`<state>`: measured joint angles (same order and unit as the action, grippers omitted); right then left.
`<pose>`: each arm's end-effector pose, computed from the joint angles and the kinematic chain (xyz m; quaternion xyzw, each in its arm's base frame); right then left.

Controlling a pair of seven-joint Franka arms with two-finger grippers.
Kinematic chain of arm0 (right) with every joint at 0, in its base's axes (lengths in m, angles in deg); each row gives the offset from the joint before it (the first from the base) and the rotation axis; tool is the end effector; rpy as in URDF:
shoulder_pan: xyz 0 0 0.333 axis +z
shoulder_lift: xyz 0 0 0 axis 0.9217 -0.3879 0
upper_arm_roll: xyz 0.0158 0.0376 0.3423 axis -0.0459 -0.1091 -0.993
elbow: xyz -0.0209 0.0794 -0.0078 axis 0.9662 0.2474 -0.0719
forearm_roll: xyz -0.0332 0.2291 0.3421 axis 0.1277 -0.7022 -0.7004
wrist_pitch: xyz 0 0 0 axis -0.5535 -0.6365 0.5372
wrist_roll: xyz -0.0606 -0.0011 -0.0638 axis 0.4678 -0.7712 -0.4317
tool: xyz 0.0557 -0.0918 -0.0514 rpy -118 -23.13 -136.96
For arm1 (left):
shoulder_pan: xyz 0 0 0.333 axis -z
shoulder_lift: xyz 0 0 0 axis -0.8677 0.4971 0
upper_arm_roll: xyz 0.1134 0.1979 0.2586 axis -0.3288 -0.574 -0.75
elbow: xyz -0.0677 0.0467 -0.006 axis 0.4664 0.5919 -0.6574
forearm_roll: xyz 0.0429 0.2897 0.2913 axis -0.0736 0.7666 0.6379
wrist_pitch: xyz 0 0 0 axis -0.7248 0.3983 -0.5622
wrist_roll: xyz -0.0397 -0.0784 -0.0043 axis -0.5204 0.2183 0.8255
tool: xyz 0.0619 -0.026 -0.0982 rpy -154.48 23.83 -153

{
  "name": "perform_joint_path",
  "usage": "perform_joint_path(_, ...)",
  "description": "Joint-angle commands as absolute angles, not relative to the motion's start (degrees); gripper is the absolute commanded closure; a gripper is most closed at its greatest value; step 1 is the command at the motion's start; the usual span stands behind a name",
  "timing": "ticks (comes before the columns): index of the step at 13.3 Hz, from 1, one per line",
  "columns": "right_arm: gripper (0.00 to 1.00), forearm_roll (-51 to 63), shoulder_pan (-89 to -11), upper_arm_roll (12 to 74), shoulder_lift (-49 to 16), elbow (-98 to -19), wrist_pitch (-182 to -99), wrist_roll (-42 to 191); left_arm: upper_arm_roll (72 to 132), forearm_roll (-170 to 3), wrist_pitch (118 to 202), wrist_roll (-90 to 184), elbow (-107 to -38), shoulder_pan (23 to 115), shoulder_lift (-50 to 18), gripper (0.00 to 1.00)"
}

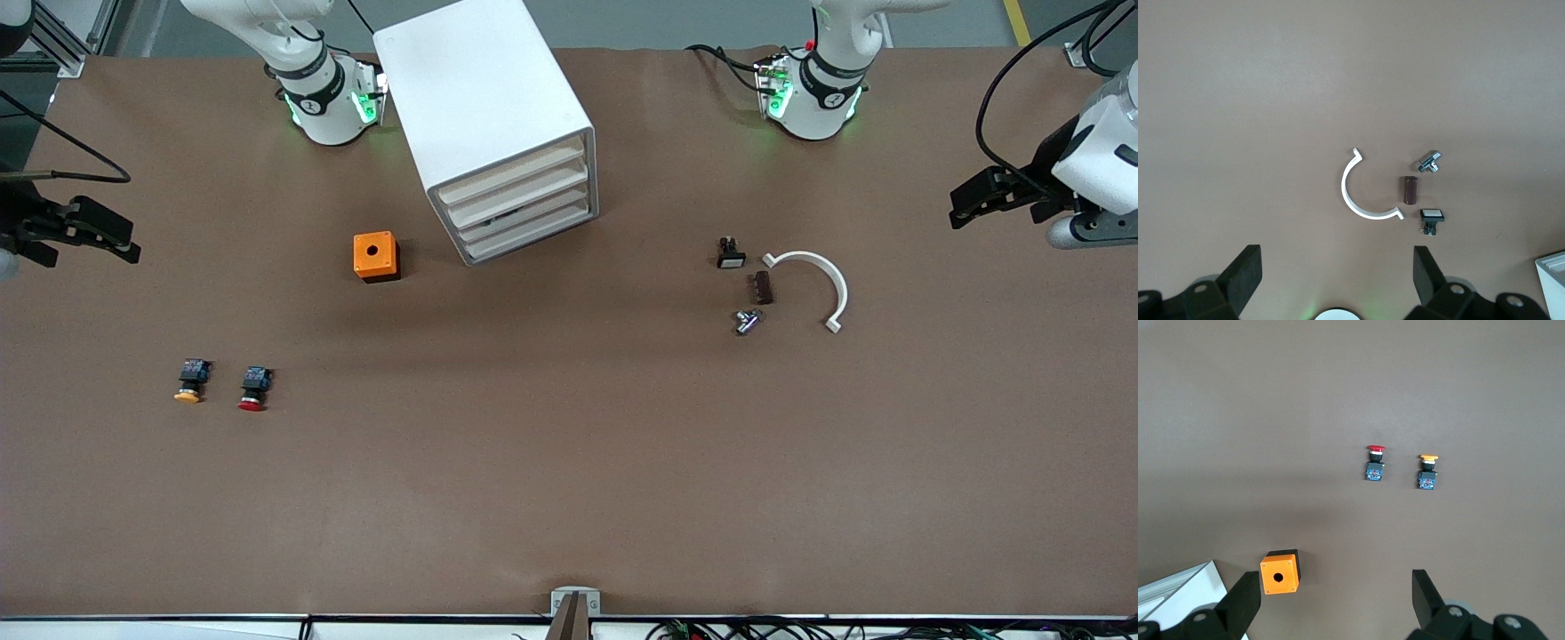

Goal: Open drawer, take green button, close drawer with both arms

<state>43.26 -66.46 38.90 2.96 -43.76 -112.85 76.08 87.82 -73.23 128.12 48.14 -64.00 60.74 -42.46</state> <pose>0.5940 -0.0082 0.6518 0.9998 0.0208 -0.0008 0.0028 0.5573 -0.0435 0.6397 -0.9989 -0.0241 0.0365 0.0157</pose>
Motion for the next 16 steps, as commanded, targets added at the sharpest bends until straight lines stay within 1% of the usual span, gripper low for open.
perform_joint_path(1, 0.0, 43.1, -68.0, 38.8, 2.8, -42.8, -111.8, 75.8, 88.0, -72.1, 126.8, 47.2, -62.9, 60.9, -42.0, 0.0)
perform_joint_path(2, 0.0, 42.9, -69.0, 38.8, 2.7, -42.8, -111.1, 75.7, 88.0, -71.9, 126.8, 47.3, -62.8, 60.9, -41.9, 0.0)
perform_joint_path(5, 0.0, 43.2, -68.9, 38.8, 2.7, -43.4, -109.7, 75.7, 88.0, -71.9, 126.8, 47.3, -61.4, 61.2, -40.0, 0.0)
perform_joint_path(11, 0.0, 43.2, -69.4, 38.9, 3.5, -46.8, -110.5, 75.6, 88.1, -72.7, 125.8, 47.3, -61.7, 61.6, -31.0, 0.0)
perform_joint_path(14, 0.0, 43.3, -69.1, 38.8, 4.3, -47.6, -112.4, 75.6, 88.1, -75.4, 126.4, 48.6, -58.7, 63.8, -21.7, 0.0)
perform_joint_path(16, 0.0, 43.2, -69.1, 38.7, 4.8, -49.0, -114.1, 75.7, 88.1, -79.6, 127.9, 54.7, -56.1, 65.0, -16.8, 0.0)
